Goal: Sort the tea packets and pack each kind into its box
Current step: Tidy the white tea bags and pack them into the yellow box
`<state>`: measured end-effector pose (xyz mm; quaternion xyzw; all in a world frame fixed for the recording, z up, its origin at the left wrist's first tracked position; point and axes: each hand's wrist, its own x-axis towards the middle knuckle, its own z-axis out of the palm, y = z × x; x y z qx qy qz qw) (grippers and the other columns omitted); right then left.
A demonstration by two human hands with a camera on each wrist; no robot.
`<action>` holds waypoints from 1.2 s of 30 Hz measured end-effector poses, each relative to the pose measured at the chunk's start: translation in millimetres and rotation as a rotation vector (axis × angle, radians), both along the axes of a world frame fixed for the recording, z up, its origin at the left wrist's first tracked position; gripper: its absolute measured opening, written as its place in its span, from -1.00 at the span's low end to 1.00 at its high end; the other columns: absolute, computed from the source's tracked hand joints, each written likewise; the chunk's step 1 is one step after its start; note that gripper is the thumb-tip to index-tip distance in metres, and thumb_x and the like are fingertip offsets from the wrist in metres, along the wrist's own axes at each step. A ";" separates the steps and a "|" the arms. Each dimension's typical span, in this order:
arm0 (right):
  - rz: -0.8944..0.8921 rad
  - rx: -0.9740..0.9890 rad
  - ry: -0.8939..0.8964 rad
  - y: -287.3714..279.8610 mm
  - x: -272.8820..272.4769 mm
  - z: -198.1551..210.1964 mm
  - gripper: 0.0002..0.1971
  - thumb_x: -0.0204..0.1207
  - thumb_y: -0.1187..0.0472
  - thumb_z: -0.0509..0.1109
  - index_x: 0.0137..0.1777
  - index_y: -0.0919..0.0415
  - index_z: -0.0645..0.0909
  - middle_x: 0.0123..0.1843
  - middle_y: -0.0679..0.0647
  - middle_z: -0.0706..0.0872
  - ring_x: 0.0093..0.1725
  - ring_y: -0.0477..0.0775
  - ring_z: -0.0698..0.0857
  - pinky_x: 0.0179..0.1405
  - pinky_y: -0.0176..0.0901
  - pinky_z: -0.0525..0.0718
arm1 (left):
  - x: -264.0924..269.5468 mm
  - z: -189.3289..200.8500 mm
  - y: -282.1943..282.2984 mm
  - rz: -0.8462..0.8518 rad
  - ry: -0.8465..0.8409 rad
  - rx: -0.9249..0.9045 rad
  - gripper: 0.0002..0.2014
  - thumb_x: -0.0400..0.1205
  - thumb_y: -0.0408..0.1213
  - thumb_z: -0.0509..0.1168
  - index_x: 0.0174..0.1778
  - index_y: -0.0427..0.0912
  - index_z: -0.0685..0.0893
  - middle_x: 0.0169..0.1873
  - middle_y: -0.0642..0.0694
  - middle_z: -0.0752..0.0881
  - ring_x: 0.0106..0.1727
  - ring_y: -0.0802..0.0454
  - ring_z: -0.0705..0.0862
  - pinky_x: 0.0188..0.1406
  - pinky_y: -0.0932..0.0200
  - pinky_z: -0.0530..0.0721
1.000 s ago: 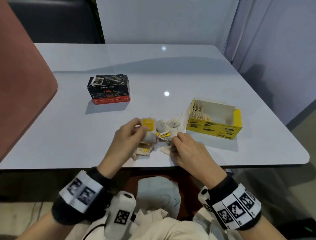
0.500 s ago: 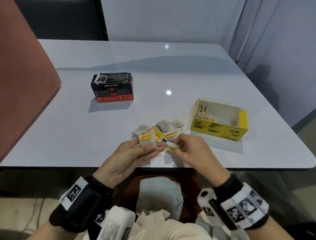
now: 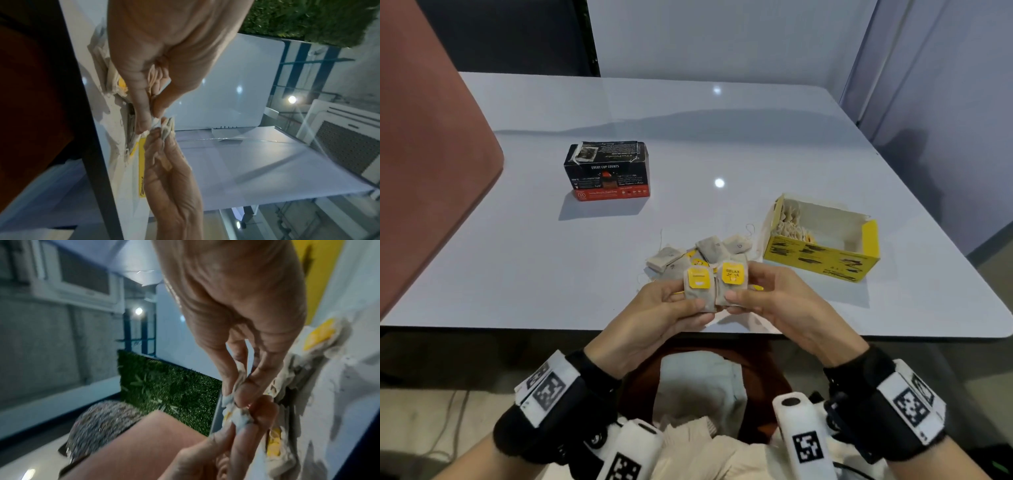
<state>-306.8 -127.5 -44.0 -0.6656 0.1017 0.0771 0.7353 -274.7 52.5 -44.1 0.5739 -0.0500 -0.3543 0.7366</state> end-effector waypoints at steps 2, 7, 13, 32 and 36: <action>0.006 -0.105 -0.048 3.0 2.9 6.3 -0.60 0.33 0.50 0.51 0.18 0.29 0.62 -0.02 0.32 0.75 -0.12 0.21 0.78 -0.14 -0.10 0.78 | 1.2 1.0 -1.2 -0.016 0.023 -0.022 -0.73 0.62 -0.55 0.19 0.20 -0.36 0.65 0.09 -0.30 0.76 0.12 -0.03 0.75 0.01 0.30 0.73; 0.014 -0.141 -0.065 14.1 10.0 13.8 -0.50 0.31 0.51 0.52 0.25 0.24 0.54 -0.44 -0.01 0.72 -0.43 -0.05 0.68 -0.42 -0.29 0.66 | -0.3 1.9 -3.3 -0.043 0.025 -0.065 -0.66 0.59 -0.60 0.20 0.29 -0.40 0.58 0.16 -0.32 0.72 0.24 -0.12 0.69 0.22 0.19 0.65; -0.060 -0.340 -0.095 20.7 11.8 10.2 -0.39 0.24 0.41 0.61 0.27 0.09 0.50 -0.19 0.11 0.63 -0.28 0.09 0.68 -0.14 0.08 0.74 | -2.4 5.8 -1.7 -0.045 0.053 -0.122 -0.55 0.39 -0.58 0.24 0.23 -0.44 0.61 0.17 -0.32 0.72 0.23 -0.12 0.70 0.25 0.18 0.62; 0.132 -1.448 0.012 -21.0 16.2 0.8 -0.66 0.51 0.02 0.39 0.17 0.21 0.52 0.11 0.07 0.59 0.13 0.17 0.59 -0.17 -0.08 0.47 | 7.4 9.4 23.4 0.056 0.009 0.065 -0.73 0.63 -0.56 0.16 0.22 -0.46 0.61 0.08 -0.30 0.77 0.15 -0.09 0.75 0.07 0.25 0.71; 0.125 -1.506 0.016 -11.0 16.9 -6.6 -0.67 0.55 0.05 0.35 0.19 0.22 0.47 0.13 0.13 0.54 0.14 0.21 0.56 -0.23 -0.07 0.39 | 6.8 7.1 18.8 0.070 0.118 0.027 -0.73 0.63 -0.60 0.09 0.18 -0.52 0.59 0.10 -0.39 0.74 0.10 -0.14 0.76 0.01 0.22 0.75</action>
